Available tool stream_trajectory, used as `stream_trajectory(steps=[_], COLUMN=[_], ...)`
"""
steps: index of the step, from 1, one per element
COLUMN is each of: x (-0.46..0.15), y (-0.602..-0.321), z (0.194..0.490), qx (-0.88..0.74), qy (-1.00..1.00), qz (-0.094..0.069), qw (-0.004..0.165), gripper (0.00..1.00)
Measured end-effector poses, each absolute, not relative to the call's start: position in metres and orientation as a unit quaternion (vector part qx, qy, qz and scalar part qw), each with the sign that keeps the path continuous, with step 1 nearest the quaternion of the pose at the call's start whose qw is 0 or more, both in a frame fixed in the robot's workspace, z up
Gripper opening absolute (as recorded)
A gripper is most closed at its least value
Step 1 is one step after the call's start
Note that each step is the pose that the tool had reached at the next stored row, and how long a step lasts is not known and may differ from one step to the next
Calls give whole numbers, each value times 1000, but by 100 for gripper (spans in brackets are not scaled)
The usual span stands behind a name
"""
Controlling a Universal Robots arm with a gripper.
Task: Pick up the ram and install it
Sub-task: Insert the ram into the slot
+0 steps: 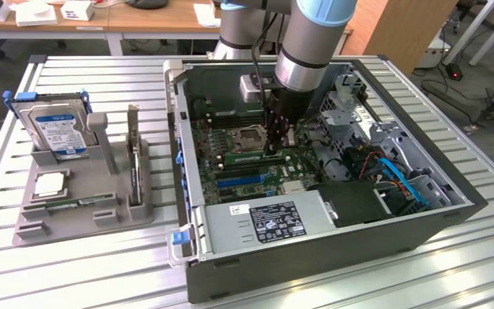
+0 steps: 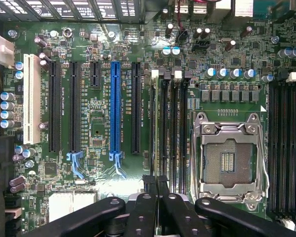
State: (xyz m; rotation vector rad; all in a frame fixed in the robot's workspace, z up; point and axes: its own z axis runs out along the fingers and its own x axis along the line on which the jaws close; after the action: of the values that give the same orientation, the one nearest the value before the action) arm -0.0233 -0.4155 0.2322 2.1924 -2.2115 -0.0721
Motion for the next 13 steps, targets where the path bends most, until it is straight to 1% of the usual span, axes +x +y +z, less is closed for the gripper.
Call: stream_trajectory(steps=[13], x=[-23], y=[-415], z=[232], qx=[705], qy=[-709], qz=[-23], qw=[13], gripper=[11])
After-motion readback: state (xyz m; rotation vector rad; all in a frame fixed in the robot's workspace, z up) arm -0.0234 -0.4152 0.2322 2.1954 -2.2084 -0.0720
